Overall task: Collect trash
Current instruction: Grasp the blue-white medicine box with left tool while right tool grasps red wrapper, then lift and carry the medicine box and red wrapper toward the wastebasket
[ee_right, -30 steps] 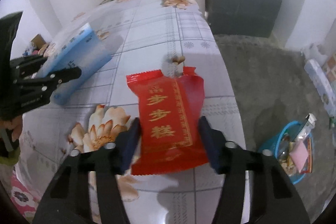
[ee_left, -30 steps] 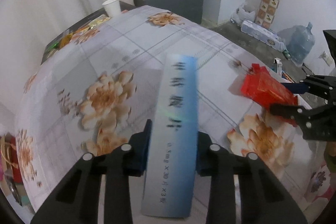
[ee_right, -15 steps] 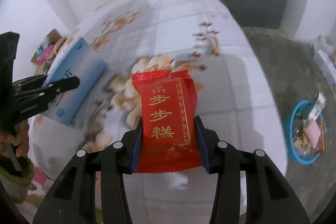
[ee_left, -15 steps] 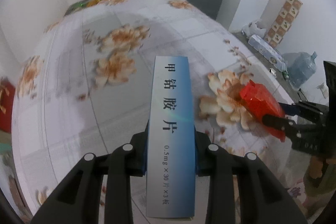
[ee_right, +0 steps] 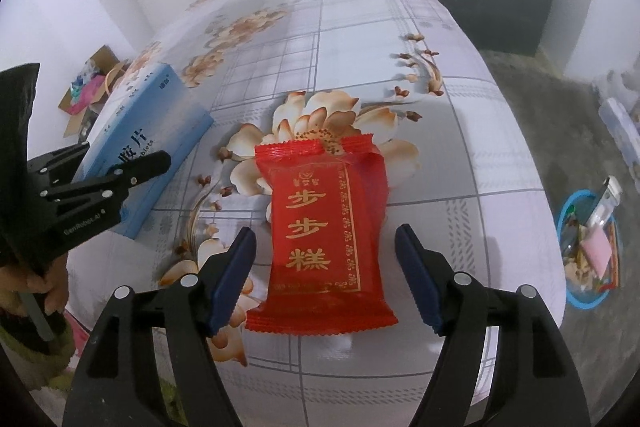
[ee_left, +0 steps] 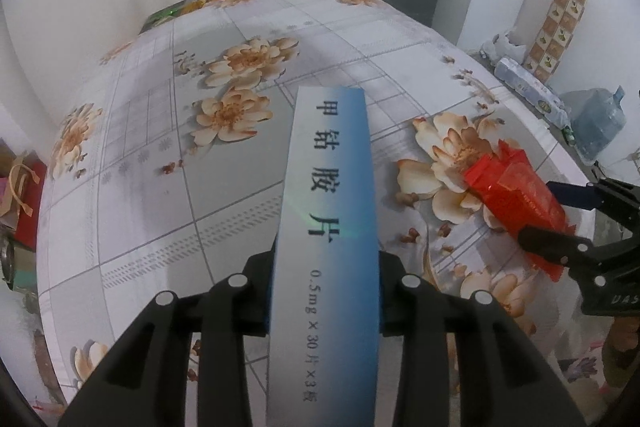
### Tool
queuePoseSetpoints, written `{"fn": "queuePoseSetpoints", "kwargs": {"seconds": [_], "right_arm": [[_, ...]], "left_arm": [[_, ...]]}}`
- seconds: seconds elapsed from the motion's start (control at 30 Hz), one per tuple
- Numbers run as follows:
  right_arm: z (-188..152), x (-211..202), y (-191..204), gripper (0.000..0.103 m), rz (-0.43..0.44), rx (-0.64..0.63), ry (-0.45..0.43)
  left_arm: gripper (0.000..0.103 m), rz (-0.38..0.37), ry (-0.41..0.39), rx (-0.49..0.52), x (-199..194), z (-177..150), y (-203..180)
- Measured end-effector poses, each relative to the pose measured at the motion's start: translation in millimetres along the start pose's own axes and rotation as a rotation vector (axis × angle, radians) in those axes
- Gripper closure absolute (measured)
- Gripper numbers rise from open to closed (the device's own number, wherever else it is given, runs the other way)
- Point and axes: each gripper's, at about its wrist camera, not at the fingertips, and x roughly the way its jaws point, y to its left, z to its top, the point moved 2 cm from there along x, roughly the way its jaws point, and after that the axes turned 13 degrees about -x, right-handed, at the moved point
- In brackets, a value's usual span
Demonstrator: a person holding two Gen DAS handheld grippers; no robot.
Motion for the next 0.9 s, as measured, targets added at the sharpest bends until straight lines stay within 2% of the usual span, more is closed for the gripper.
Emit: {"fn": "queuePoseSetpoints", "kwargs": {"seconds": [0.13,0.23,0.3,0.5,0.9], "right_arm": [[-1,1,-1,0.035,0.001,0.014,-0.004],[-1,2,0,0.043,-0.010,0.010,-0.001],[0,2,-1,0.054,-0.023,0.007,0.005],[-1,1,-5,0.065,-0.016,0.031,0.001],[-1,-6,-8,0.077,0.010,0.068,-0.031]], "left_arm": [[0.069,0.002,-0.003,0.005,2,-1,-1],[0.069,-0.010,-0.009,-0.004,1,-1,-2],[0.069,-0.007,-0.018,0.001,0,-2,-2],[0.072,-0.002,-0.026,0.004,-1,-3,-4],[0.072,0.011,-0.057,0.016,-12,-6,-4]]}}
